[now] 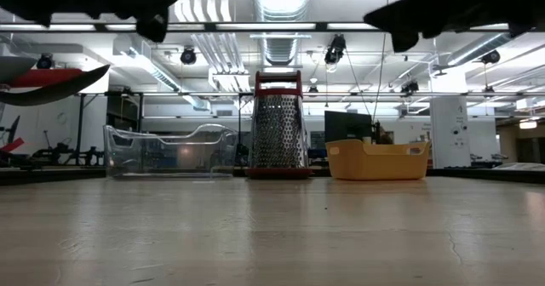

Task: Pick & Place Kitchen Items
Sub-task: Return To Home Position

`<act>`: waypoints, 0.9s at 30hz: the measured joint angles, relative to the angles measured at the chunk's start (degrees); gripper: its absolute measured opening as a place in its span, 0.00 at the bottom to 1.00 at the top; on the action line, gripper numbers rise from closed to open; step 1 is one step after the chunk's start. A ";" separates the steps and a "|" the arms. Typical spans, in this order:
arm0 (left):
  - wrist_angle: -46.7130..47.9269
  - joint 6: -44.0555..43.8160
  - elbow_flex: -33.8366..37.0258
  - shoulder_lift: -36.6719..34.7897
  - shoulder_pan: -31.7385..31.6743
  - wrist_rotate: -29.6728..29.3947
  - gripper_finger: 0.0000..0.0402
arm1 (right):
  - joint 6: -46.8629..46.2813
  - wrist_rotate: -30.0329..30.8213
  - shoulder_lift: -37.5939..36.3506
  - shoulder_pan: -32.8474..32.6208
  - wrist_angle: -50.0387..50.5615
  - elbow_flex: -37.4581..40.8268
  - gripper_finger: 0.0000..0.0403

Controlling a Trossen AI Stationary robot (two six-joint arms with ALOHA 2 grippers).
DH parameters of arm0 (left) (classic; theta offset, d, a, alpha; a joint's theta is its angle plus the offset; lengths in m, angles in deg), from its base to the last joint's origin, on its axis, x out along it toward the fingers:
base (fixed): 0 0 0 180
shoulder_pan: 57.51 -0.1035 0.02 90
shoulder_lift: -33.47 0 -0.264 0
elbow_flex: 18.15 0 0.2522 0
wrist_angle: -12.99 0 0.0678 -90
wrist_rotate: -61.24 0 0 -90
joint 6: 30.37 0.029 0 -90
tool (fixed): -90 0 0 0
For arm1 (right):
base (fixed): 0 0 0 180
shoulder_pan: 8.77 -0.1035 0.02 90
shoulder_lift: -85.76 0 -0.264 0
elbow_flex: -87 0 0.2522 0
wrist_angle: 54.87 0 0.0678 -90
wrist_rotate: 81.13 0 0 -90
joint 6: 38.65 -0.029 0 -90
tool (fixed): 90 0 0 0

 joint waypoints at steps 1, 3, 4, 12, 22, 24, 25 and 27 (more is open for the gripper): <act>0.45 0.03 1.51 -1.86 0.00 0.08 0.04 | 0.13 -0.09 -1.18 0.02 -0.68 0.55 0.02; 0.22 0.05 3.95 -4.67 0.04 0.13 0.04 | 0.50 -0.25 -4.38 0.45 -0.47 2.63 0.02; 0.20 0.05 5.41 -6.61 -0.02 0.13 0.04 | 0.57 -0.18 -5.49 0.68 -0.33 3.30 0.02; -2.24 -0.32 13.81 -18.62 -0.15 0.09 0.02 | -0.37 -0.04 -14.50 3.54 -0.47 9.66 0.02; 0.07 -1.66 18.60 -27.21 -0.15 -0.03 0.01 | -2.53 -0.21 -21.16 5.38 -0.77 13.87 0.02; 0.10 -1.72 18.74 -28.18 -0.15 -0.02 0.03 | -2.53 -0.25 -21.65 5.35 -0.68 14.09 0.02; 0.21 -1.76 19.00 -28.62 -0.15 -0.02 0.03 | -2.54 -0.25 -21.87 5.35 -0.69 14.23 0.02; 0.69 -1.76 19.29 -29.44 -0.15 -0.02 0.04 | -2.51 -0.27 -22.47 5.38 -0.65 14.49 0.02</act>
